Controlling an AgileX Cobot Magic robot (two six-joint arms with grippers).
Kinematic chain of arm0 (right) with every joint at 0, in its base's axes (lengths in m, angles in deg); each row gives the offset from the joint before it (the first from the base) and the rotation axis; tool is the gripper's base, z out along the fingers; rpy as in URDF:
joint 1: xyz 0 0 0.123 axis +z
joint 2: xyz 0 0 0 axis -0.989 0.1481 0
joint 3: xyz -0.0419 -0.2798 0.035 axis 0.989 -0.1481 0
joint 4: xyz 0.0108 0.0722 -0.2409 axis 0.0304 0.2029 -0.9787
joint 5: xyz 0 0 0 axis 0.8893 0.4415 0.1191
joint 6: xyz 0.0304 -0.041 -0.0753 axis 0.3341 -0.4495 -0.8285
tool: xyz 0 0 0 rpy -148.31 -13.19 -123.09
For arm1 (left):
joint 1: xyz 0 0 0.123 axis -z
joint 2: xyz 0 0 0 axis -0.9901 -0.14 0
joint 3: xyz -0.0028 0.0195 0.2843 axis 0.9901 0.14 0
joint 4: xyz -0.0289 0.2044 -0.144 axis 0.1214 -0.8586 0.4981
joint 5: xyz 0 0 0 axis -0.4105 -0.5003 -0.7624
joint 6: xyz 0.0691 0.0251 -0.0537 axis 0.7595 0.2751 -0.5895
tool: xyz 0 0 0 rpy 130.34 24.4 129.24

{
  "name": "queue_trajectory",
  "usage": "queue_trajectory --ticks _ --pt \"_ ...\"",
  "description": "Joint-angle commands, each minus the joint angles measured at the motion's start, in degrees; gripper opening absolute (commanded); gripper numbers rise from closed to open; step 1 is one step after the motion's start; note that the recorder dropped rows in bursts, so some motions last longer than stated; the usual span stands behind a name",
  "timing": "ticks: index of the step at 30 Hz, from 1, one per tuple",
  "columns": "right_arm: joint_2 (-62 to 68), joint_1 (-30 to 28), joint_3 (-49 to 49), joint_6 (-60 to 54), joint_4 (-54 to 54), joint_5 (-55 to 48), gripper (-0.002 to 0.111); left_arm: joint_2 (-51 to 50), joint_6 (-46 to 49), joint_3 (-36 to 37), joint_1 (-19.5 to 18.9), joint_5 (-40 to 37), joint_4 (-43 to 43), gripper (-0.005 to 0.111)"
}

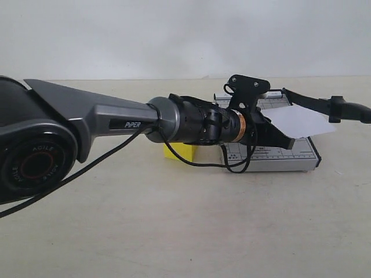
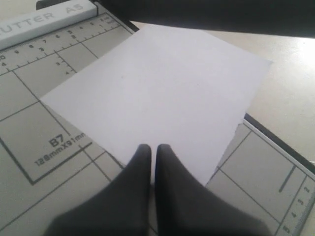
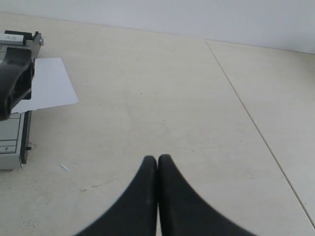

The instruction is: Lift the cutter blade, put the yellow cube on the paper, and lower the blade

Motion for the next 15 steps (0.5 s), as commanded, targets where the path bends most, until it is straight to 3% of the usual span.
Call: queue_trajectory --ticks 1,12,15 --pt "0.0 -0.1 -0.1 0.2 0.0 -0.5 0.000 -0.3 -0.5 0.1 0.1 -0.9 -0.3 0.005" --pt "0.0 -0.1 -0.1 0.2 0.0 -1.2 0.000 8.1 -0.6 0.2 0.1 -10.5 -0.1 0.005" --pt "0.0 -0.1 -0.1 0.2 0.0 -1.8 0.000 10.1 -4.8 0.2 0.1 -13.6 -0.1 0.005"
